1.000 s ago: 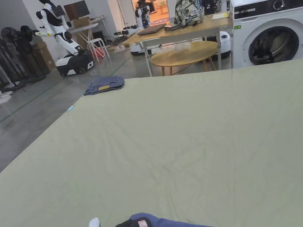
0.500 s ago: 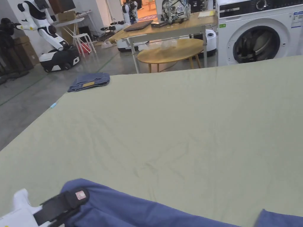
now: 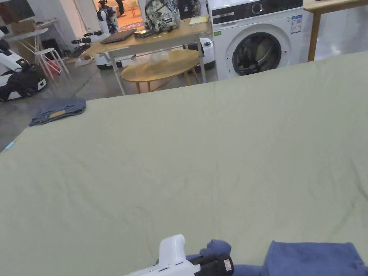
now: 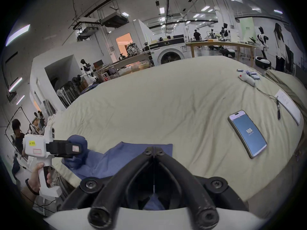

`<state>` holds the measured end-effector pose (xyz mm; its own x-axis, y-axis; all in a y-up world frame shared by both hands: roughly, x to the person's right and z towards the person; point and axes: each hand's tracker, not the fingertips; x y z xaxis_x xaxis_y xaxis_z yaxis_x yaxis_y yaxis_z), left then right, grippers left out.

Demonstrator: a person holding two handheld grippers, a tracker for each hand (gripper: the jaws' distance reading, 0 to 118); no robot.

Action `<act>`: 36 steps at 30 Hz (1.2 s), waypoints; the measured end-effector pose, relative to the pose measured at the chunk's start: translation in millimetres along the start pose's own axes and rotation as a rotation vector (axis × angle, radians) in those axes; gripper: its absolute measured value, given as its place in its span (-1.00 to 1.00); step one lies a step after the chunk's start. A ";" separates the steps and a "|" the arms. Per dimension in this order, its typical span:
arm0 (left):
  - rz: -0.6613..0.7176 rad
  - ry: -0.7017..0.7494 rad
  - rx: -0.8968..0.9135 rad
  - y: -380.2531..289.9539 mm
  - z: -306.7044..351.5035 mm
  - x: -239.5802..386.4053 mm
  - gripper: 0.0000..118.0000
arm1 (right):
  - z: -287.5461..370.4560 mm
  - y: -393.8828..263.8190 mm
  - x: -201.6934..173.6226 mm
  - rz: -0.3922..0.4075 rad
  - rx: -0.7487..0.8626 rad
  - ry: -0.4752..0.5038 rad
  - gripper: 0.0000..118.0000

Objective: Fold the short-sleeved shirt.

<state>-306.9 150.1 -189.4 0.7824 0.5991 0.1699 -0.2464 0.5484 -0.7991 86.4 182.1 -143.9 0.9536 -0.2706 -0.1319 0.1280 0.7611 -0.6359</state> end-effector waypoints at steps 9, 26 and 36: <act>0.100 -0.093 0.026 -6.5 16.9 -23.4 -1.00 | 3.5 -12.2 19.8 -0.098 -0.020 -0.010 -1.00; 0.089 -0.083 0.168 -2.2 91.3 -53.6 -0.21 | -0.8 -9.7 10.7 -0.082 -0.035 0.019 -1.00; 0.457 -0.152 0.141 -22.7 79.6 -151.9 -0.21 | -9.3 -8.0 11.4 -0.069 -0.057 0.040 -1.00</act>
<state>-465.7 93.1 -151.1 0.4867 0.8690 -0.0892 -0.6277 0.2769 -0.7276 93.7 167.4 -147.4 0.9314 -0.3452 -0.1155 0.1762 0.7052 -0.6867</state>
